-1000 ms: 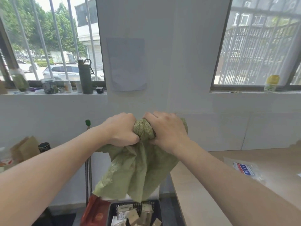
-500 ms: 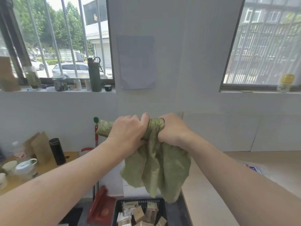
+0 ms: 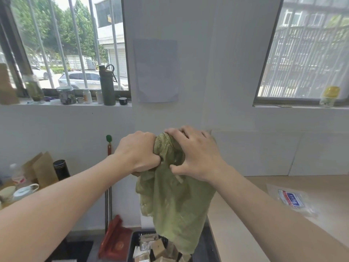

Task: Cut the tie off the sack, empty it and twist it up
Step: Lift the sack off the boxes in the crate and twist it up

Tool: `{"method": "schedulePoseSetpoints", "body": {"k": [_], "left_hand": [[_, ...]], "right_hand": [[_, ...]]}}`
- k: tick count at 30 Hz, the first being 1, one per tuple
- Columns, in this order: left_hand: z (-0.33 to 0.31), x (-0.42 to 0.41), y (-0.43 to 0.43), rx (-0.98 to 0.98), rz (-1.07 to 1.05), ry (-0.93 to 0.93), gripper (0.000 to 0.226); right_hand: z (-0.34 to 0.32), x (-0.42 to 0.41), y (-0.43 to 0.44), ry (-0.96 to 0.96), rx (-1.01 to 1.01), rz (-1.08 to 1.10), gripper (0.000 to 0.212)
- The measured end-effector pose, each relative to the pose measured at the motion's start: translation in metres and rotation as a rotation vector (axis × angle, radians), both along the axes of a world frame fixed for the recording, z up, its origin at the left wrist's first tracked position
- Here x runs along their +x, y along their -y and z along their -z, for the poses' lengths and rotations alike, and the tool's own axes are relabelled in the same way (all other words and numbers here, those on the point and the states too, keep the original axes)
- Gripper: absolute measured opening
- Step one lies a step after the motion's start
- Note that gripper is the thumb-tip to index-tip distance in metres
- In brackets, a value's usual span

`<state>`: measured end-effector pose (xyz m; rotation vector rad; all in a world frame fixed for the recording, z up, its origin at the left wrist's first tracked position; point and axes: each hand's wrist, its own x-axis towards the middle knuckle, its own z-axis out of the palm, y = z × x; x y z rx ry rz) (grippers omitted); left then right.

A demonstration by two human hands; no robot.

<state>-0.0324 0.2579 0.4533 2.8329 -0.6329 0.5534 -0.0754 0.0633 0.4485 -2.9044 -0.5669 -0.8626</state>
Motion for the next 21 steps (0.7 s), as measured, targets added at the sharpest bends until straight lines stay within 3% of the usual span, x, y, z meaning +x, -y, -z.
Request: {"method": "schedulePoseSetpoints", "body": {"k": [2, 4, 8, 12, 16, 21], "left_hand": [[-0.004, 0.001, 0.001, -0.09, 0.035, -0.076, 0.018], [-0.009, 0.002, 0.003, -0.194, 0.094, -0.183, 0.017], [-0.016, 0.001, 0.006, -0.355, 0.205, -0.431, 0.023], [-0.018, 0.001, 0.008, -0.32, 0.247, -0.513, 0.023], [-0.018, -0.001, 0.007, -0.031, 0.246, -0.366, 0.03], [0.0, -0.009, 0.011, 0.285, 0.165, 0.116, 0.062]], "right_hand": [[0.001, 0.003, 0.002, 0.071, -0.122, 0.062, 0.108], [0.001, 0.005, 0.004, 0.101, -0.148, 0.106, 0.108], [0.003, 0.008, 0.005, 0.255, -0.12, 0.137, 0.064], [0.008, 0.01, 0.007, 0.374, -0.06, 0.117, 0.031], [0.012, 0.012, 0.005, 0.195, -0.082, 0.163, 0.035], [0.01, 0.017, 0.0, -0.064, 0.058, 0.222, 0.024]]}}
